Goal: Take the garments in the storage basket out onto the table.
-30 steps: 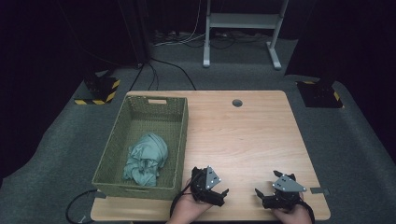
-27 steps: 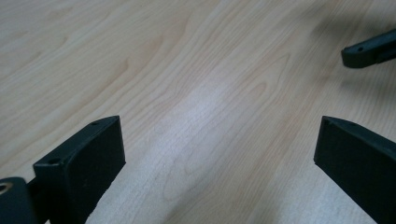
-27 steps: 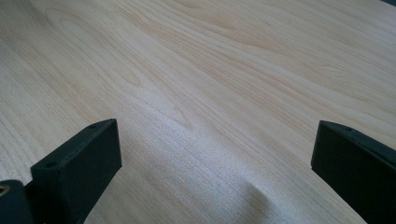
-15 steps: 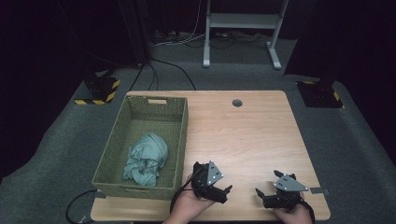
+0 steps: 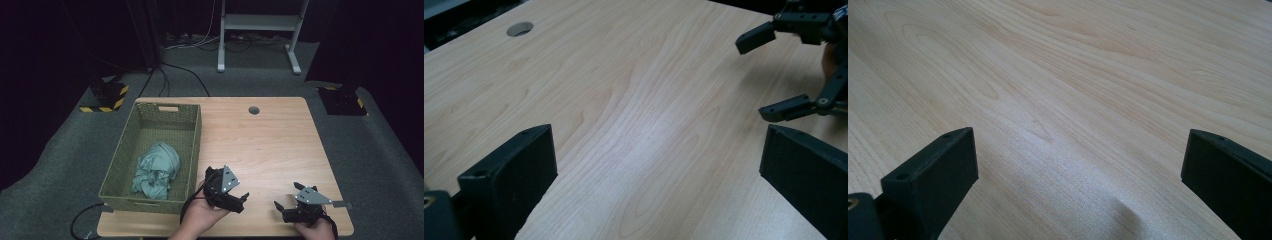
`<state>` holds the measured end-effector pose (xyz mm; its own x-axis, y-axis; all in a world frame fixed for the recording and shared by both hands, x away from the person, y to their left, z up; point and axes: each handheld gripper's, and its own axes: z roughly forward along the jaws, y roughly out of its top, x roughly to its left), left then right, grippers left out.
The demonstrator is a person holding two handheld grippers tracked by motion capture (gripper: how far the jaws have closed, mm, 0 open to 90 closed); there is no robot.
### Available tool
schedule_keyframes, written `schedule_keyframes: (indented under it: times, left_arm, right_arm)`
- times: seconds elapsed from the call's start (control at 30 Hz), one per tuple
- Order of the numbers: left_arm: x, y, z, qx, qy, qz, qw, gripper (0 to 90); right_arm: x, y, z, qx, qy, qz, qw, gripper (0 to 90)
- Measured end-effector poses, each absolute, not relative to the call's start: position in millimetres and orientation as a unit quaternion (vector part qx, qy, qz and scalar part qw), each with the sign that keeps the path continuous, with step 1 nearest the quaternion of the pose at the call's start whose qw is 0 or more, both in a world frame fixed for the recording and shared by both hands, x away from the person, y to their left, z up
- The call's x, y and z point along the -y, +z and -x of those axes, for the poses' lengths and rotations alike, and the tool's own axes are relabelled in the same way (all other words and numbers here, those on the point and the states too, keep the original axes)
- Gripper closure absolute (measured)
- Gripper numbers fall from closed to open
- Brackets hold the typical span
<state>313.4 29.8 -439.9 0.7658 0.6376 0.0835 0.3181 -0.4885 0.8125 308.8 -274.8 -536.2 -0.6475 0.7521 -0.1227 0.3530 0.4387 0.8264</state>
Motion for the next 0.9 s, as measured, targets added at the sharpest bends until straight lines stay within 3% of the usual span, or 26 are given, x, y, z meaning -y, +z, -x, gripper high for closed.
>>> schedule_keyframes:
  times: [0.9]
  left_arm:
    - [-54, -410, -321, -0.303, 0.197, -0.832, 0.421, 1.7]
  right_arm:
    - [275, -536, -309, -0.811, 0.408, -0.340, 0.244, 1.4]
